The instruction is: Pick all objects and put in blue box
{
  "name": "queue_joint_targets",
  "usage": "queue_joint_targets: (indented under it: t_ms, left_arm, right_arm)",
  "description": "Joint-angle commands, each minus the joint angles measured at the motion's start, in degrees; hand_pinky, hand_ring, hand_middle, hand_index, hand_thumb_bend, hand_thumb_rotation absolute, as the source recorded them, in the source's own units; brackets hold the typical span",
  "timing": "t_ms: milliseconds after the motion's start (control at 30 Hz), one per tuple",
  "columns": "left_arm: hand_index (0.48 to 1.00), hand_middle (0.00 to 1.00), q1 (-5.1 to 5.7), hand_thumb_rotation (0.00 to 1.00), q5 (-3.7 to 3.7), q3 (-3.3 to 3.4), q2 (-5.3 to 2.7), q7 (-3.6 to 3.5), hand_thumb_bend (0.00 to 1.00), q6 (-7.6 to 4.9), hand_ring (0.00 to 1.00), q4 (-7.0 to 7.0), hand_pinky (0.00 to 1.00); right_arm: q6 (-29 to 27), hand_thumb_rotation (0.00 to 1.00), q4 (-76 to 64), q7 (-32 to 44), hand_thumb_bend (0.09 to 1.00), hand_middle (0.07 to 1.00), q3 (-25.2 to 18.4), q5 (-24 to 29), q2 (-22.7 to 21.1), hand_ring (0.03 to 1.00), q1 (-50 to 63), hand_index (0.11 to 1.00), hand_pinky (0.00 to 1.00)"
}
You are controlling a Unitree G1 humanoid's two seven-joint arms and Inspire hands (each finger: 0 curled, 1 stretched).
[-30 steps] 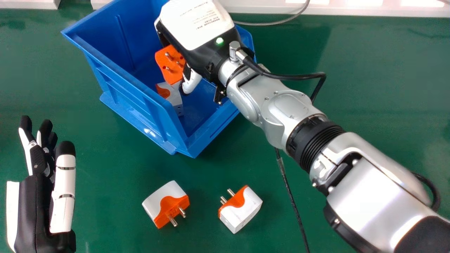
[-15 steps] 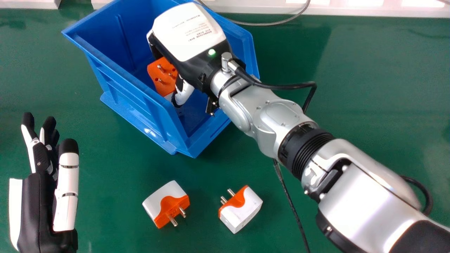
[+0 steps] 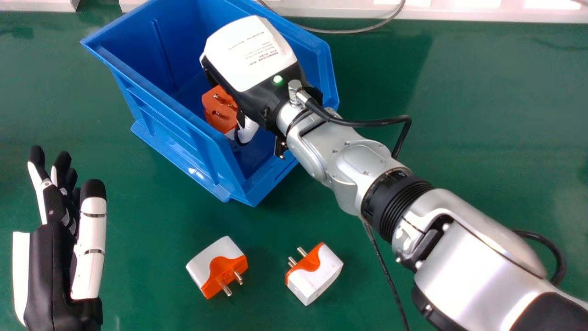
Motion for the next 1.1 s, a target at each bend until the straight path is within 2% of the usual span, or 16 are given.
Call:
queue_joint_targets:
  t_ms: [0, 67, 133, 233, 333, 400, 467, 500, 600, 633, 667, 833, 900, 967, 1067]
  left_arm:
    - [1.0, 1.0, -0.17, 0.84, -0.23, 0.22, 0.22, 0.01, 0.37, -0.8, 1.0, -0.92, 1.0]
    - [1.0, 1.0, -0.32, 0.84, 0.31, 0.23, 0.21, 0.24, 0.38, -0.96, 1.0, -0.86, 1.0]
    - [1.0, 1.0, -0.33, 0.84, 0.49, 0.19, 0.2, 0.31, 0.38, -0.56, 1.0, -1.06, 1.0]
    - [1.0, 1.0, -0.54, 0.86, 0.35, 0.22, 0.37, 0.15, 0.39, -0.64, 1.0, -0.81, 1.0]
    - [1.0, 1.0, -0.79, 0.87, 0.46, 0.31, 0.48, 0.21, 0.39, -0.94, 1.0, -0.45, 1.0]
    - [1.0, 1.0, -0.85, 0.86, 0.11, 0.3, 0.44, 0.11, 0.41, -0.86, 1.0, -0.46, 1.0]
    - [1.0, 1.0, -0.88, 0.85, -0.05, 0.33, 0.42, 0.04, 0.4, -0.99, 1.0, -0.38, 1.0]
    - [1.0, 1.0, -0.9, 0.85, 0.04, 0.38, 0.43, 0.07, 0.39, -1.1, 1.0, -0.3, 1.0]
    - [1.0, 1.0, -1.0, 0.85, 0.42, 0.52, 0.63, 0.1, 0.4, -1.42, 1.0, -0.01, 1.0]
    - [1.0, 1.0, -1.0, 0.86, 0.45, 0.53, 0.68, 0.09, 0.41, -1.38, 1.0, 0.0, 1.0]
    - [1.0, 1.0, -1.02, 0.86, 0.17, 0.52, 0.71, -0.08, 0.42, -1.46, 1.0, 0.08, 1.0]
    - [1.0, 1.0, -1.04, 0.86, -0.4, 0.51, 0.93, -0.59, 0.42, -1.16, 1.0, -0.08, 1.0]
    - [1.0, 1.0, -1.18, 0.85, -0.2, 0.62, 1.05, -0.64, 0.44, -1.68, 1.0, 0.3, 1.0]
    - [1.0, 1.0, -1.3, 0.85, -0.23, 0.67, 1.0, -0.7, 0.43, -1.5, 1.0, 0.29, 1.0]
    - [1.0, 1.0, -1.38, 0.83, 0.42, 0.57, 0.93, -0.45, 0.39, -0.76, 1.0, -0.09, 1.0]
  right_arm:
    - [0.1, 0.22, -1.5, -0.8, 0.694, 0.793, -0.5, 0.9, -0.1, 0.749, -0.5, 0.771, 0.65]
    - [0.3, 0.21, -1.8, -0.9, 0.697, 0.79, -0.8, 1.3, 0.0, 0.747, -0.4, 0.769, 0.65]
    - [0.6, 0.2, -2.0, -0.9, 0.7, 0.79, -0.9, 1.5, 0.1, 0.747, -0.3, 0.769, 0.65]
    - [0.8, 0.17, -2.3, -1.4, 0.698, 0.784, -0.9, 1.7, 0.1, 0.739, -0.2, 0.764, 0.63]
    - [1.0, 0.19, -2.5, -1.3, 0.687, 0.787, -0.9, 2.2, -0.1, 0.742, -0.2, 0.769, 0.64]
    - [1.1, 0.18, -2.9, -1.7, 0.697, 0.785, -0.8, 2.3, -0.3, 0.739, -0.2, 0.766, 0.63]
    - [0.8, 0.13, -3.5, -2.5, 0.703, 0.779, -1.3, 2.8, -0.6, 0.734, 0.3, 0.758, 0.62]
    - [0.5, 0.06, -4.0, -3.1, 0.714, 0.772, -1.6, 3.1, -0.9, 0.73, 0.6, 0.75, 0.62]
    - [-0.2, 0.01, -6.1, -3.8, 0.707, 0.763, -2.5, 3.8, -1.9, 0.723, 1.9, 0.735, 0.62]
    - [-0.4, 0.0, -7.1, -3.5, 0.668, 0.771, -2.8, 4.1, -2.3, 0.732, 2.3, 0.742, 0.63]
    - [-0.6, 0.0, -8.5, -3.2, 0.641, 0.776, -3.2, 4.4, -2.9, 0.739, 3.0, 0.748, 0.63]
    - [-0.2, 0.0, -18.9, -3.1, 0.658, 0.772, -4.4, 4.5, -7.0, 0.741, 7.8, 0.744, 0.64]
    - [-0.5, 0.0, -24.7, -3.7, 0.601, 0.762, -5.4, 4.4, -9.0, 0.731, 10.9, 0.732, 0.62]
    - [-0.1, 0.0, -30.8, -3.5, 0.531, 0.755, -6.5, 4.2, -10.8, 0.725, 14.1, 0.727, 0.6]
    - [0.4, 0.0, -41.1, -2.1, 0.521, 0.75, -8.1, 3.8, -13.7, 0.723, 19.6, 0.727, 0.6]
